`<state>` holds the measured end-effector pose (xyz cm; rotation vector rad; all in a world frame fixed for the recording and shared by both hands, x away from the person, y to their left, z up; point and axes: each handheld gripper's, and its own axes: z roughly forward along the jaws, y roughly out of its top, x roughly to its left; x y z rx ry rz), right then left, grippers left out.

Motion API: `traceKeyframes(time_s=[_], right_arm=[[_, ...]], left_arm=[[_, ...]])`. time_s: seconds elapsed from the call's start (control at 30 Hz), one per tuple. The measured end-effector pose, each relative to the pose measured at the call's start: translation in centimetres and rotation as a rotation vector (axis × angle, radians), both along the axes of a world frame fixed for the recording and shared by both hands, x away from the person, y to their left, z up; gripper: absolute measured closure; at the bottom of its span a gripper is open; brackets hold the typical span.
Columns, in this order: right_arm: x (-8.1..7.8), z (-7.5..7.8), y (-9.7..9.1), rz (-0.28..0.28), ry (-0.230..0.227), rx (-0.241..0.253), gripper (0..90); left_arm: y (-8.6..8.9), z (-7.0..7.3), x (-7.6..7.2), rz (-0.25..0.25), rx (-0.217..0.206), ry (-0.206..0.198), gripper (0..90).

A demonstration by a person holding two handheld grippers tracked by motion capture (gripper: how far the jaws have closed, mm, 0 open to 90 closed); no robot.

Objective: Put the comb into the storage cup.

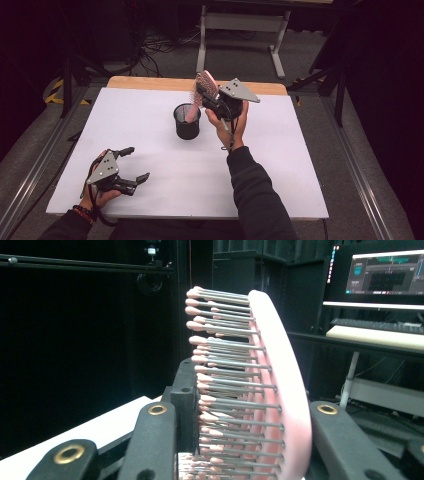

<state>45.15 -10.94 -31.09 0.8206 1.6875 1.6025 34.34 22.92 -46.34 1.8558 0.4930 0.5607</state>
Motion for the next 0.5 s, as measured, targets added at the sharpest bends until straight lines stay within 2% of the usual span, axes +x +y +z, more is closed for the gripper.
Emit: traceKeyframes(time_s=[0.23,0.3,0.33,0.5], right_arm=[[0.4,-1.9,0.5,0.001,0.031,-0.019,63.4],[0.5,-2.4,0.7,0.000,0.050,0.002,63.4],[0.6,-2.6,0.6,0.002,0.049,-0.023,63.4],[0.7,-3.3,0.8,-0.004,0.066,-0.020,63.3]], left_arm=[[0.0,-0.1,0.1,-0.003,0.004,0.001,4.7],[0.0,-0.1,0.1,-0.002,0.005,0.003,4.8],[0.0,-0.1,0.1,-0.001,0.005,0.004,4.8],[-0.1,-0.1,0.1,0.000,0.013,0.005,4.8]])
